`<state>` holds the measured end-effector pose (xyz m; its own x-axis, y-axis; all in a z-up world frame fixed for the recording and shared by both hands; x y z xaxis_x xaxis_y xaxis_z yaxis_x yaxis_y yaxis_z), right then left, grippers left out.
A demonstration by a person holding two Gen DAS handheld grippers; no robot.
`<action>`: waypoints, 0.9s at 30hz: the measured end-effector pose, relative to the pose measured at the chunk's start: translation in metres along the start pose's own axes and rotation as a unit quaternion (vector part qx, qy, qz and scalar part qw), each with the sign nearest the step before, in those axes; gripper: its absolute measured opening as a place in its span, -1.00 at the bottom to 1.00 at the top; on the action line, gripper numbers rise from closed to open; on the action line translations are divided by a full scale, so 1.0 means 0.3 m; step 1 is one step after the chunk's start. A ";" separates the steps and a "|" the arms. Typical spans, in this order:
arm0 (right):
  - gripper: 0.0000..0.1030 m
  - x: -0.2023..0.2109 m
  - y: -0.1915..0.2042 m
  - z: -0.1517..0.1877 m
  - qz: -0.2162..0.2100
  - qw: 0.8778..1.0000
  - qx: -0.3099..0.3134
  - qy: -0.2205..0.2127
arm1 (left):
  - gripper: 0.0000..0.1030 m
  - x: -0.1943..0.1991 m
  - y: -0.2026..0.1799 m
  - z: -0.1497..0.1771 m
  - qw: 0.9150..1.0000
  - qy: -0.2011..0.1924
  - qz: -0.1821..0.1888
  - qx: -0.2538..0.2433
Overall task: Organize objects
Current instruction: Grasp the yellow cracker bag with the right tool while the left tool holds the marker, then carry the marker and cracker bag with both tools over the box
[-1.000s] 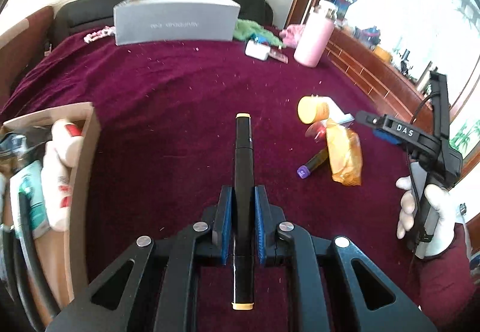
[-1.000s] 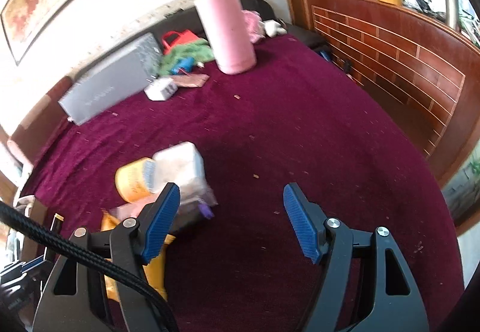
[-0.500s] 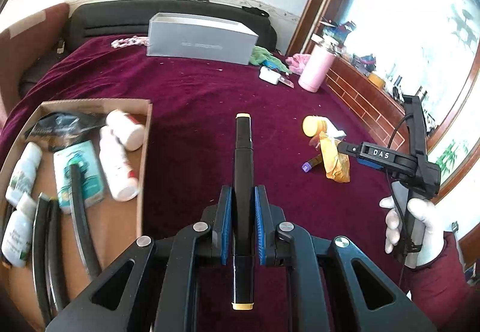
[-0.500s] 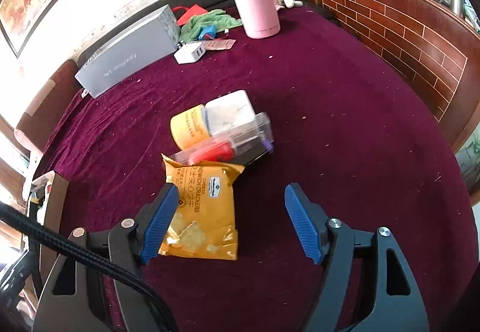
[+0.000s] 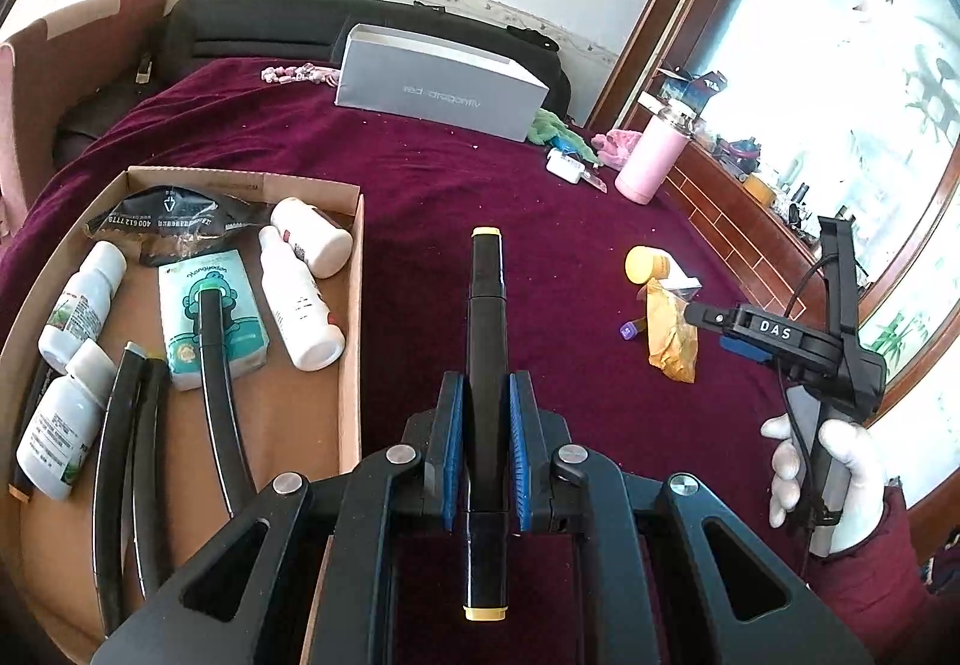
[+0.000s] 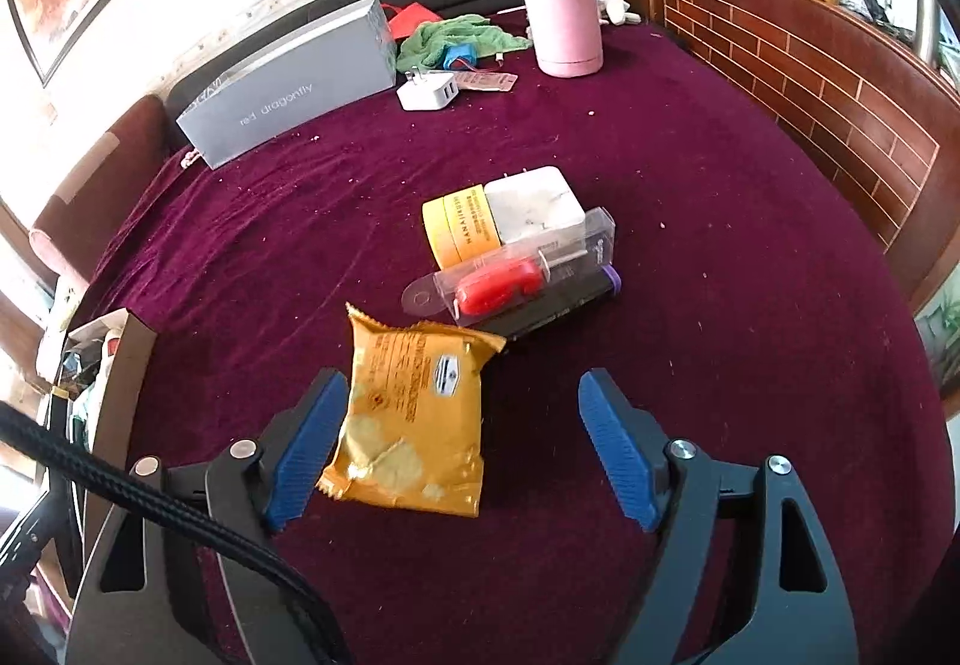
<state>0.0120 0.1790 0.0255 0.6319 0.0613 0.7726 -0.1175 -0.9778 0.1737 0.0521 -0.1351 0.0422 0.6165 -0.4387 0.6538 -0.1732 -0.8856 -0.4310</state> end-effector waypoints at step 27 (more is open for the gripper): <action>-0.11 0.037 0.143 0.027 -0.062 0.997 0.045 0.027 | -0.77 0.122 0.174 0.033 0.998 -0.016 -0.025 0.047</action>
<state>0.0202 0.1361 0.0367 0.5945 0.1918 0.7809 0.0305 -0.9758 0.2164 0.0734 -0.1958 0.0375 0.6475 -0.3876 0.6561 -0.0689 -0.8872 -0.4562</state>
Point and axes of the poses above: each gripper's, at about its wrist camera, not at the fingertips, and x roughly against the way its jaws point, y to its left, z to its underside, the point moved 3 cm from there along -x, roughly the way its jaws point, and after that the axes turned 8 degrees about x, right-handed, at the moved point
